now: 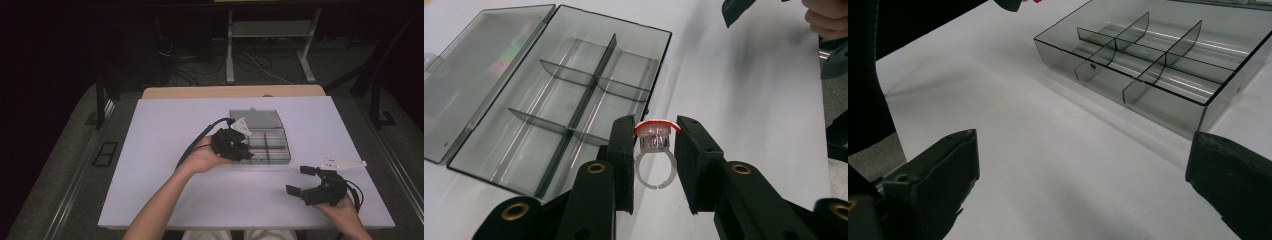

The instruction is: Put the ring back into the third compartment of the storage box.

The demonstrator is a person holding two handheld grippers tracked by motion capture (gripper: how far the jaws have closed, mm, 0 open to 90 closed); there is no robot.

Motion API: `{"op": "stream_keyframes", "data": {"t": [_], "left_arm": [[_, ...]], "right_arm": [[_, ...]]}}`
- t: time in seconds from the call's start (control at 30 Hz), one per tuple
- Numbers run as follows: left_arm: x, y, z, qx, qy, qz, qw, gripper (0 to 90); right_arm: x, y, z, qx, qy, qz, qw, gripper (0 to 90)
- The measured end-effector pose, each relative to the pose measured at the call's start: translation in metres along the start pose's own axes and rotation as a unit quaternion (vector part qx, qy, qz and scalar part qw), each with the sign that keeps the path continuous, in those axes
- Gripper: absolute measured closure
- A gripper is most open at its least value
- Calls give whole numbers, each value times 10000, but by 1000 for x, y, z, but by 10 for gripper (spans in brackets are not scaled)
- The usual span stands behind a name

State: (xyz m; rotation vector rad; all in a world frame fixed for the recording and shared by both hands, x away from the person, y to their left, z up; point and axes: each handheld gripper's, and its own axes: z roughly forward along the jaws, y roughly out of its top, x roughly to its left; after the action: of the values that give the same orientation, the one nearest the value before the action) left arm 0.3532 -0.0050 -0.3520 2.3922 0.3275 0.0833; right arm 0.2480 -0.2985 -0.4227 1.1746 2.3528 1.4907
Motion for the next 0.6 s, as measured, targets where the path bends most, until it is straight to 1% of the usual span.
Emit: {"op": "stream_keyframes", "data": {"t": [0.23,0.4,0.47,0.6], "left_arm": [[4,11,7,-1,-38,40,10000,687],[9,16,13,29,-60,58,10000,687],[9,18,16,13,-63,21,10000,687],[12,22,18,23,-65,21,10000,686]], "right_arm": [[0,0,0,0,8,8,10000,7],[0,0,0,-3,15,7,10000,7],[0,0,0,0,16,5,10000,7],[0,0,0,-4,24,-4,10000,8]]}}
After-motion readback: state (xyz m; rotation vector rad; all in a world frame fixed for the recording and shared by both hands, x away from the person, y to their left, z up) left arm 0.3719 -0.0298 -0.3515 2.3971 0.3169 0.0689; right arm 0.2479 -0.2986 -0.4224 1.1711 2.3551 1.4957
